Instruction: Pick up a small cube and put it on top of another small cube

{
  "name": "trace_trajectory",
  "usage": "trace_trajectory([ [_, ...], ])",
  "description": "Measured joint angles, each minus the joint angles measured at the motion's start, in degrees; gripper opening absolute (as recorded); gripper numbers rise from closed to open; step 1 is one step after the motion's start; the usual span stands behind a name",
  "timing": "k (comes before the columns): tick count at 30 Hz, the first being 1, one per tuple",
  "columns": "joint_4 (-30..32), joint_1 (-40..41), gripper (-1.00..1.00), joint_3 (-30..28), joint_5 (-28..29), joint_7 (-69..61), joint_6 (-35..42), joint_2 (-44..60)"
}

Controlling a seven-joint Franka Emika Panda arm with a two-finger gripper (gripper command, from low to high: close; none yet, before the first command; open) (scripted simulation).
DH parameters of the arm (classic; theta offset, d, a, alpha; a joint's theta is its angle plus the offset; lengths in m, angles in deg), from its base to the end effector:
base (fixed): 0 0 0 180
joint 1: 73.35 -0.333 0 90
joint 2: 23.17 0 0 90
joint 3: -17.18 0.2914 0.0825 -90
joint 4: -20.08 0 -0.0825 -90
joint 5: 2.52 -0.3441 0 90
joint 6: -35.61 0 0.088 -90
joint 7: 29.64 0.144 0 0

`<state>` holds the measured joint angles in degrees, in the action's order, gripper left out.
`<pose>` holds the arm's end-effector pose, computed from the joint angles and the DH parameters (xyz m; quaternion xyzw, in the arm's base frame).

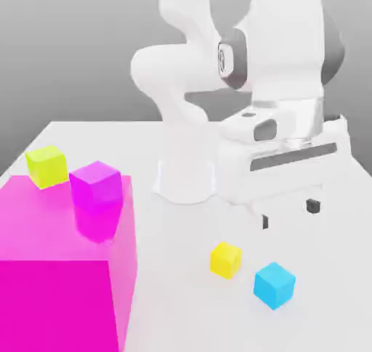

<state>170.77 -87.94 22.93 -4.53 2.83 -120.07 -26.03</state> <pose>0.4015 0.1475 0.2501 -0.9903 0.1207 -0.0586 0.0356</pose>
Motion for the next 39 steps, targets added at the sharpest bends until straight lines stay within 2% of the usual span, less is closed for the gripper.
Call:
trace_trajectory([
  [4,3.2,-2.1,0.0,0.4,3.6,0.5,-4.8,8.3],
  [9,2.1,-4.3,0.0,-2.3,6.9,2.6,-12.9,18.7],
  [10,1.7,-4.8,-1.0,-2.8,7.3,2.9,-14.6,20.7],
  [17,1.6,-4.8,-1.0,-2.9,7.6,3.1,-14.9,21.2],
  [23,3.8,-3.4,-1.0,-0.8,4.1,0.6,-6.2,10.3],
  [28,10.3,-2.0,-1.0,-1.8,-0.6,-0.6,-2.3,-0.1],
  [34,19.0,1.2,-1.0,-2.9,-0.4,2.6,1.4,-12.5],
  [39,20.2,2.5,-1.0,-2.7,0.7,3.9,-5.6,-6.7],
])
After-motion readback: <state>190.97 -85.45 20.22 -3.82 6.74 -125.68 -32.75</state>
